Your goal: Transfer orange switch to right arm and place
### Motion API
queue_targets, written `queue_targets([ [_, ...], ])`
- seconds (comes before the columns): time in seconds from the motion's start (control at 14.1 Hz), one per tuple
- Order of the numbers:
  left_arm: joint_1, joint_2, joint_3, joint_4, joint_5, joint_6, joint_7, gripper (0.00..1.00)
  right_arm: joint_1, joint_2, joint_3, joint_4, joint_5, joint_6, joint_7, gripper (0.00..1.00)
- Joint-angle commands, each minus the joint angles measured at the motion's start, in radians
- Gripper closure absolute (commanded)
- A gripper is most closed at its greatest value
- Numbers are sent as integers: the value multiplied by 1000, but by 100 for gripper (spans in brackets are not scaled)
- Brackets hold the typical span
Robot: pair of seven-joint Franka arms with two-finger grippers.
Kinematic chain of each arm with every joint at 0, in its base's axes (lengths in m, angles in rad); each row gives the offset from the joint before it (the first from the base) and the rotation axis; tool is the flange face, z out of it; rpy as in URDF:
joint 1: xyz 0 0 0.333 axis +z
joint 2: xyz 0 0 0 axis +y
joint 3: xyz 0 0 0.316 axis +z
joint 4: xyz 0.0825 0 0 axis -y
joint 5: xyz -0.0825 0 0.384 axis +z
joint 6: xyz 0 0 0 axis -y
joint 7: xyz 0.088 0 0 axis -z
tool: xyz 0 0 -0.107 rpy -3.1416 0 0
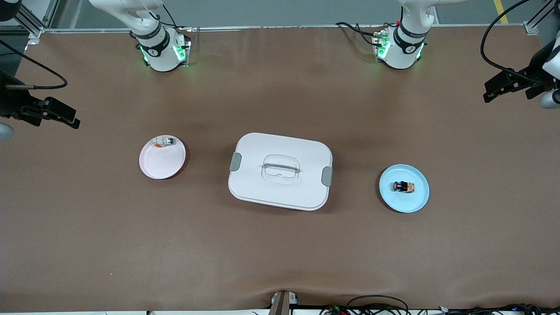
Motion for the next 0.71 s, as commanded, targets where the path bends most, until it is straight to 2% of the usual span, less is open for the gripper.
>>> queue_targets([
  [0.0,2,4,-2,12,-10,-11,9,0,-7,-29,-1,-37,4,-6,8,0],
  [0.21,2,4,-2,13,-6,-11,5,0,-16,-30,-4,-54,13,1,7,0],
  [0.42,5,64,0,22,-9,-1,-3,0,-12,-30,-1,-53,21,6,7,0],
  [0.57,2,102,-2,13,-3,84,0,0,-12,-30,-1,-53,21,6,8,0],
  [0.64,-1,105,-3,-31,-4,147,0,0,-12,-30,-1,-53,21,6,7,0],
])
